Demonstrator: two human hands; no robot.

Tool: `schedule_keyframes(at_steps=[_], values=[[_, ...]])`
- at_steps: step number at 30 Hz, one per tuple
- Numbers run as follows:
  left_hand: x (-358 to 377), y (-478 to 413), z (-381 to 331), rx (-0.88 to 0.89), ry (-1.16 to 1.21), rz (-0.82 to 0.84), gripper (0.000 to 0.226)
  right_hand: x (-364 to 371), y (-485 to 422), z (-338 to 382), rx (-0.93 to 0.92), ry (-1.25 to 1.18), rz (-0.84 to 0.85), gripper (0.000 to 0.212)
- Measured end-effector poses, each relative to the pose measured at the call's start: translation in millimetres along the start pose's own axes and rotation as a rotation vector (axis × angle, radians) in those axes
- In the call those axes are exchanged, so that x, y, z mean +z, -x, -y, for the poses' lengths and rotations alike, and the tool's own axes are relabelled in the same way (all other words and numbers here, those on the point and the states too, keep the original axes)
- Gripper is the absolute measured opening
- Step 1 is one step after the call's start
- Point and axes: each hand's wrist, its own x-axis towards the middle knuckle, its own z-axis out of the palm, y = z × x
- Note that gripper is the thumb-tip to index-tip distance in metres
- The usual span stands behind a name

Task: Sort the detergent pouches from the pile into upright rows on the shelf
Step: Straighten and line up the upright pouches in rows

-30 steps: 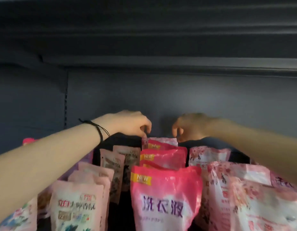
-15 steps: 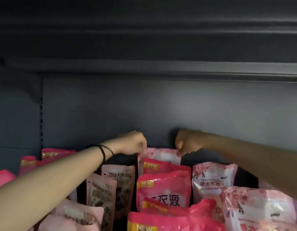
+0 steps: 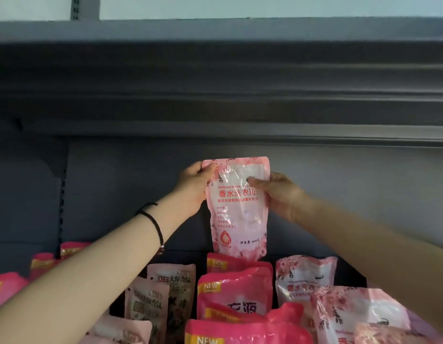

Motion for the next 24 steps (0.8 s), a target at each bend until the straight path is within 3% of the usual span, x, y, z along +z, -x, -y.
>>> schedule_keyframes(at_steps=[4, 8, 14, 24], values=[[4, 22, -20, 0.025, 0.118, 0.055, 0.012, -1, 19, 17, -0.112, -0.085, -0.053, 0.011], [6, 60, -24, 0.052, 0.059, 0.137, 0.021, -2, 53, 29, -0.242, -0.113, -0.120, 0.011], [22, 114, -42, 0.038, 0.186, 0.218, 0.024, -3, 110, 45, -0.237, -0.123, -0.162, 0.009], [39, 181, -81, 0.130, 0.244, 0.125, 0.020, -3, 195, 78, -0.278, -0.131, -0.174, 0.005]])
